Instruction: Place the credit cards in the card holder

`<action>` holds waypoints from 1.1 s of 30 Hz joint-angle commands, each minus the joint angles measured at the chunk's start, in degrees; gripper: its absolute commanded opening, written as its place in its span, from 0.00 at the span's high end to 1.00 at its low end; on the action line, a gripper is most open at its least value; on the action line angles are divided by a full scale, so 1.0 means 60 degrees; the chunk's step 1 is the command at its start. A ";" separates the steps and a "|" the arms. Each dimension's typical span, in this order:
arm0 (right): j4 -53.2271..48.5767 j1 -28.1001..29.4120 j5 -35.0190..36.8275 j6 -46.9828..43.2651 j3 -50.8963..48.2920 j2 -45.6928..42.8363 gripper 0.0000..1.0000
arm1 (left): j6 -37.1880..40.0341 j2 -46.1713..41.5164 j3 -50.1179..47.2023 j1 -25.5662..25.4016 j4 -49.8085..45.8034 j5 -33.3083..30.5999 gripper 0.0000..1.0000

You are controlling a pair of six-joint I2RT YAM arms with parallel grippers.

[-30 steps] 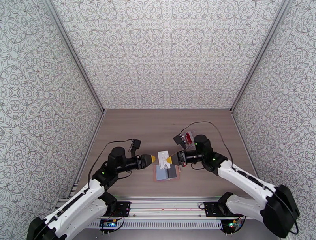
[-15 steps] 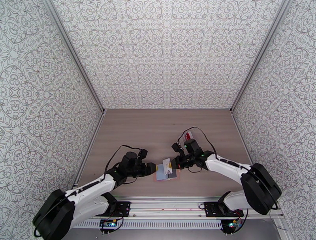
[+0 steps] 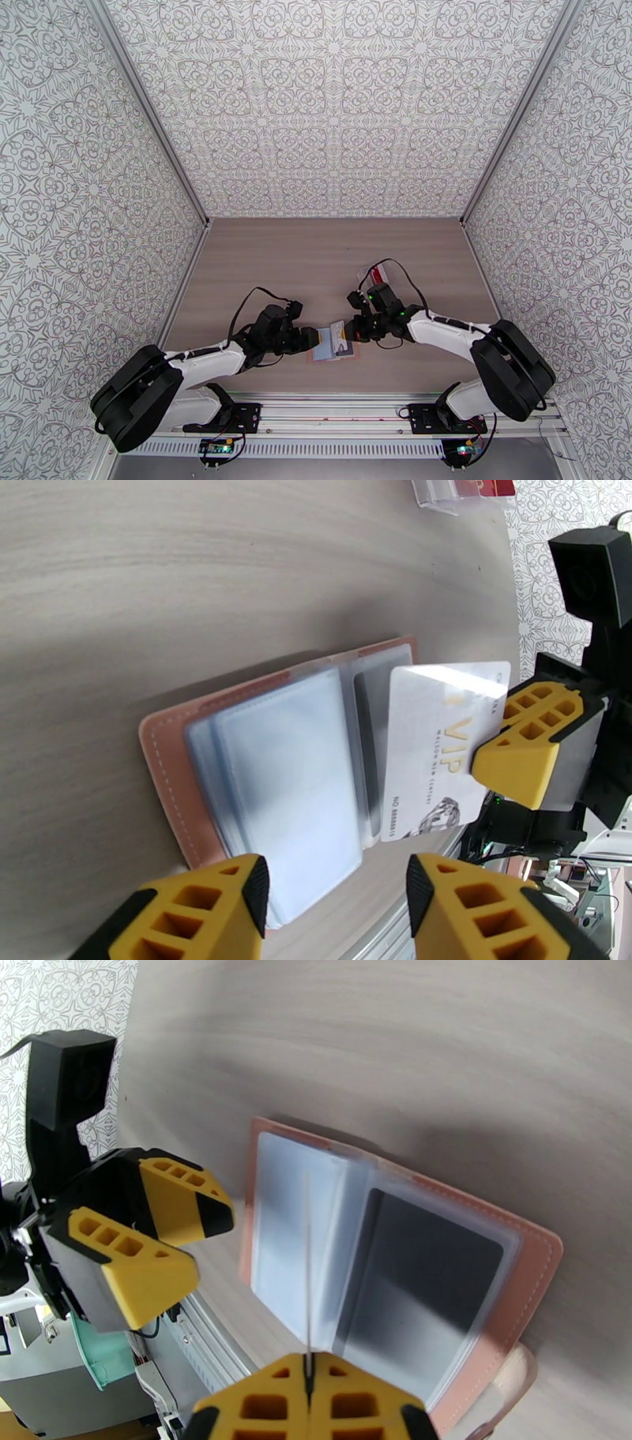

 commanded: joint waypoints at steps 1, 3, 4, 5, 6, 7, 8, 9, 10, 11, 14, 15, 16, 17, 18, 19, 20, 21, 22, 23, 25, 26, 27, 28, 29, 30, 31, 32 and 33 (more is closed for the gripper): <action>0.0518 -0.0010 0.0026 0.0350 -0.0262 0.0172 1.00 | 0.0051 0.0106 0.0003 -0.0086 0.0177 -0.0259 0.47; 0.0675 -0.0013 -0.0011 0.0465 -0.0301 0.0206 1.00 | 0.0062 0.0164 -0.0005 -0.0084 0.0160 -0.0265 0.47; 0.0714 -0.0014 -0.0027 0.0488 -0.0306 0.0213 1.00 | 0.0060 0.0193 0.0000 -0.0084 0.0147 -0.0276 0.47; 0.0757 -0.0014 -0.0010 0.0503 -0.0308 0.0213 1.00 | 0.0053 0.0231 -0.0013 -0.0083 0.0124 -0.0293 0.47; 0.0760 -0.0014 0.0009 0.0516 -0.0323 0.0213 1.00 | 0.0036 0.0261 -0.0002 -0.0084 0.0131 -0.0306 0.47; 0.0773 -0.0012 0.0003 0.0525 -0.0324 0.0234 1.00 | 0.0040 0.0282 -0.0003 -0.0089 0.0139 -0.0308 0.47; 0.0792 -0.0014 0.0012 0.0559 -0.0323 0.0245 1.00 | 0.0036 0.0297 0.0000 -0.0085 0.0147 -0.0300 0.47; 0.0815 -0.0014 0.0007 0.0574 -0.0338 0.0265 1.00 | 0.0039 0.0313 -0.0012 -0.0094 0.0146 -0.0310 0.47; 0.0831 -0.0014 -0.0004 0.0591 -0.0345 0.0271 1.00 | 0.0046 0.0313 -0.0002 -0.0100 0.0132 -0.0325 0.47; 0.0842 -0.0014 -0.0010 0.0606 -0.0352 0.0281 1.00 | 0.0034 0.0324 -0.0013 -0.0097 0.0136 -0.0325 0.47; 0.0848 -0.0013 -0.0002 0.0615 -0.0360 0.0286 1.00 | 0.0052 0.0342 -0.0004 -0.0101 0.0102 -0.0334 0.47; 0.0849 -0.0005 0.0001 0.0632 -0.0353 0.0300 1.00 | 0.0075 0.0356 0.0005 -0.0100 0.0076 -0.0347 0.47; 0.0883 0.0003 -0.0008 0.0636 -0.0352 0.0318 1.00 | 0.0073 0.0369 0.0010 -0.0100 0.0058 -0.0351 0.47; 0.0882 0.0008 0.0000 0.0643 -0.0352 0.0330 1.00 | 0.0091 0.0382 0.0018 -0.0101 0.0033 -0.0355 0.47; 0.0886 0.0000 0.0012 0.0650 -0.0352 0.0336 1.00 | 0.0093 0.0386 0.0019 -0.0100 0.0018 -0.0365 0.47; 0.0884 0.0002 0.0023 0.0650 -0.0349 0.0358 1.00 | 0.0100 0.0400 0.0022 -0.0101 0.0014 -0.0357 0.47; 0.0888 0.0007 0.0017 0.0650 -0.0367 0.0366 1.00 | 0.0095 0.0411 0.0028 -0.0093 0.0018 -0.0357 0.47; 0.0906 0.0000 0.0031 0.0664 -0.0374 0.0386 1.00 | 0.0086 0.0429 0.0024 -0.0099 -0.0007 -0.0370 0.47; 0.0914 0.0000 0.0018 0.0664 -0.0389 0.0390 1.00 | 0.0080 0.0430 0.0024 -0.0090 -0.0029 -0.0375 0.47; 0.0926 0.0000 0.0010 0.0676 -0.0382 0.0415 1.00 | 0.0090 0.0444 0.0016 -0.0093 -0.0044 -0.0382 0.47; 0.0958 0.0000 0.0000 0.0680 -0.0409 0.0459 1.00 | 0.0095 0.0470 0.0021 -0.0101 -0.0045 -0.0376 0.47; 0.0968 0.0021 0.0004 0.0680 -0.0411 0.0474 1.00 | 0.0096 0.0474 0.0029 -0.0092 -0.0059 -0.0386 0.47; 0.0965 0.0024 0.0003 0.0694 -0.0424 0.0489 1.00 | 0.0097 0.0488 0.0028 -0.0101 -0.0059 -0.0393 0.47; 0.0983 0.0019 0.0000 0.0700 -0.0433 0.0504 1.00 | 0.0086 0.0489 0.0029 -0.0101 -0.0059 -0.0393 0.47; 0.1004 0.0029 0.0002 0.0700 -0.0440 0.0513 1.00 | 0.0088 0.0490 0.0018 -0.0100 -0.0062 -0.0406 0.47; 0.1032 0.0032 -0.0019 0.0699 -0.0462 0.0519 1.00 | 0.0089 0.0504 0.0018 -0.0101 -0.0074 -0.0408 0.47; 0.1077 0.0034 -0.0044 0.0707 -0.0482 0.0520 1.00 | 0.0086 0.0503 0.0026 -0.0101 -0.0074 -0.0416 0.47; 0.1126 0.0046 -0.0055 0.0730 -0.0498 0.0510 1.00 | 0.0077 0.0503 0.0030 -0.0100 -0.0087 -0.0415 0.47; 0.1140 0.0044 -0.0063 0.0738 -0.0520 0.0538 1.00 | 0.0079 0.0518 0.0010 -0.0101 -0.0089 -0.0412 0.47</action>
